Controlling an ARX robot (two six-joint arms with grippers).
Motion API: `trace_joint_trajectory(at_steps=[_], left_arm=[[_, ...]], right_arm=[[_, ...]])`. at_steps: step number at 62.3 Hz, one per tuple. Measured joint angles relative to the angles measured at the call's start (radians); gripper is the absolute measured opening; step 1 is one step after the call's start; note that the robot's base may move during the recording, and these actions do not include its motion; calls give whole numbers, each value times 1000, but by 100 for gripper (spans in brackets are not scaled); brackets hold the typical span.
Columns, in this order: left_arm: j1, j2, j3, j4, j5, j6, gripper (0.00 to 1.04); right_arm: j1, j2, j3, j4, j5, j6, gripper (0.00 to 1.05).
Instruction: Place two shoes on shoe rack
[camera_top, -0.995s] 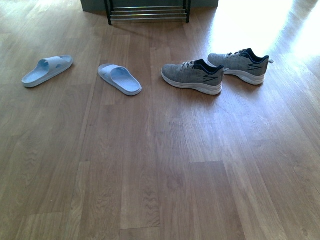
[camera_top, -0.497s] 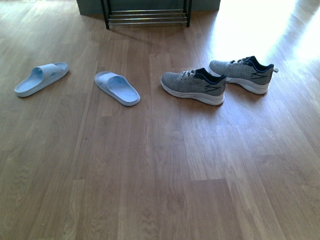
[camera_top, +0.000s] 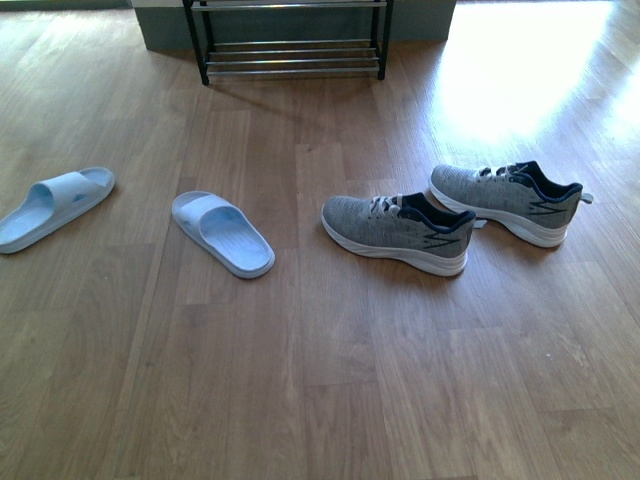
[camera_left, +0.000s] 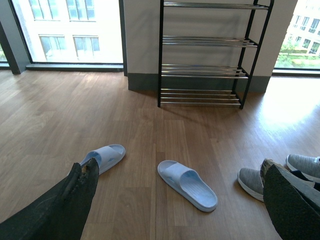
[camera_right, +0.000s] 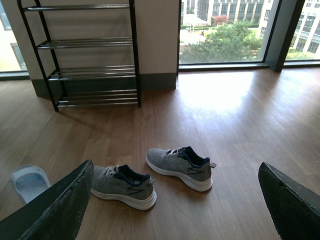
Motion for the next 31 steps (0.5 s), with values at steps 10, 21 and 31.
trace_joint_trajectory(at_steps=[10,21,31], left_arm=[[0,0,0,0,0,0,95],[0,0,0,0,-2,0,95],[0,0,0,0,-2,0,95]], right_arm=[[0,0,0,0,0,0,96],[0,0,0,0,-3,0,96],[0,0,0,0,-1,0,96]])
